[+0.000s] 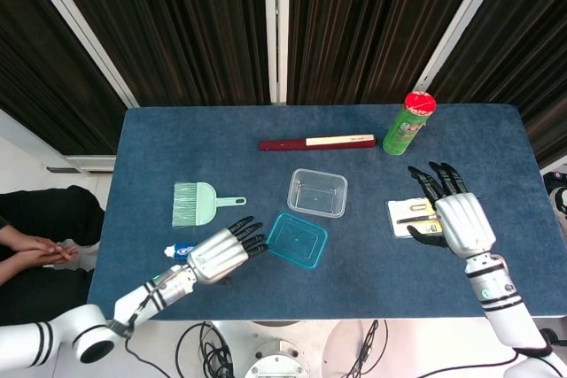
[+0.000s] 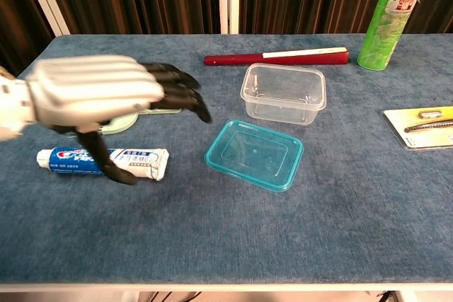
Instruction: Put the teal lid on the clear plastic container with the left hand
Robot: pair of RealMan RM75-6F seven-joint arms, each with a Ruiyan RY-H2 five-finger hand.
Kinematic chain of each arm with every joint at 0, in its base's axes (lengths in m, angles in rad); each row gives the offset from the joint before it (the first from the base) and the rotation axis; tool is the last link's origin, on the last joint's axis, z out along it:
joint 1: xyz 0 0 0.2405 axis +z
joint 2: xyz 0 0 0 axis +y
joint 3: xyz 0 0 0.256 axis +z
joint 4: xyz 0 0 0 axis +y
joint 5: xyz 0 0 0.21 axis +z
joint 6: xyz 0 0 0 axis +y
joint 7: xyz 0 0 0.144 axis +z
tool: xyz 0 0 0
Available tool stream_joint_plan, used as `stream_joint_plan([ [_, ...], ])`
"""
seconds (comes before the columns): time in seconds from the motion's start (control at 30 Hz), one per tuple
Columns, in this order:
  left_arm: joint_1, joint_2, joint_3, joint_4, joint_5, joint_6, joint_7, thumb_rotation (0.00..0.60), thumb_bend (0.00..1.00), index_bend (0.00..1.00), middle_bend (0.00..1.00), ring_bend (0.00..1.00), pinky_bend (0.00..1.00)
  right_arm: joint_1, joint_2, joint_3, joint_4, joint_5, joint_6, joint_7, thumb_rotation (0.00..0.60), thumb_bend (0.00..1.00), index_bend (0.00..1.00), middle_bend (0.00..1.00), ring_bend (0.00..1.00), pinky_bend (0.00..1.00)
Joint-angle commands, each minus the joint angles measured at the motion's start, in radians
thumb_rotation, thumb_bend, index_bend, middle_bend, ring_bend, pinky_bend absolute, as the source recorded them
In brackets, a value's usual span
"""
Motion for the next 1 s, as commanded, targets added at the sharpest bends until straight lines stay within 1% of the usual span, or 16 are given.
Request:
stream_joint_plan([
  [0.03,-0.104,-0.12,-0.067,0.066,-0.186,-0.121,0.144,0.6,0.03,0.1,0.07,0.01,0.05,-0.067,0.03,-0.024,-0.01,-0.038,0.067,0.017,0.6,0.13,0.0,0.17,0.0,0.0],
  [0.1,-0.137,-0.154,-0.074,0.089,-0.263,-0.148,0.211,0.6,0.03,0.08,0.05,0.0,0.04,-0.088,0.03,-0.024,-0.003,-0.041,0.086,0.02,0.6,0.13,0.0,0.17,0.0,0.0],
  [0.17,-0.178,-0.188,-0.073,0.114,-0.366,-0.168,0.303,0.6,0.03,0.06,0.03,0.0,0.03,-0.106,0.028,-0.023,0.006,-0.047,0.1,0.031,0.6,0.13,0.0,0.17,0.0,0.0],
  [0.27,-0.241,-0.23,-0.067,0.13,-0.547,-0.152,0.424,0.6,0.03,0.03,0.0,0.0,0.02,-0.126,0.023,-0.02,0.023,-0.058,0.114,0.051,0.6,0.13,0.0,0.17,0.0,0.0],
  [0.37,-0.307,-0.26,-0.053,0.124,-0.736,-0.098,0.521,0.6,0.03,0.02,0.0,0.0,0.02,-0.141,0.019,-0.016,0.039,-0.067,0.119,0.07,0.6,0.13,0.0,0.17,0.0,0.0],
  [0.43,-0.356,-0.279,-0.043,0.117,-0.855,-0.043,0.585,0.6,0.03,0.01,0.0,0.0,0.02,-0.15,0.017,-0.012,0.048,-0.069,0.121,0.081,0.6,0.13,0.0,0.17,0.0,0.0],
  [0.57,-0.441,-0.313,-0.031,0.108,-1.028,0.047,0.676,0.6,0.03,0.01,0.0,0.0,0.01,-0.161,0.011,-0.005,0.064,-0.072,0.115,0.099,0.6,0.13,0.0,0.17,0.0,0.0],
  [0.73,-0.531,-0.354,-0.043,0.119,-1.2,0.118,0.734,0.6,0.03,0.01,0.0,0.0,0.02,-0.172,0.002,0.004,0.082,-0.074,0.106,0.121,0.6,0.13,0.0,0.17,0.0,0.0],
  [1.0,-0.621,-0.394,-0.06,0.144,-1.344,0.198,0.785,0.6,0.03,0.01,0.0,0.0,0.02,-0.19,-0.004,0.015,0.103,-0.071,0.096,0.144,0.6,0.13,0.0,0.17,0.0,0.0],
])
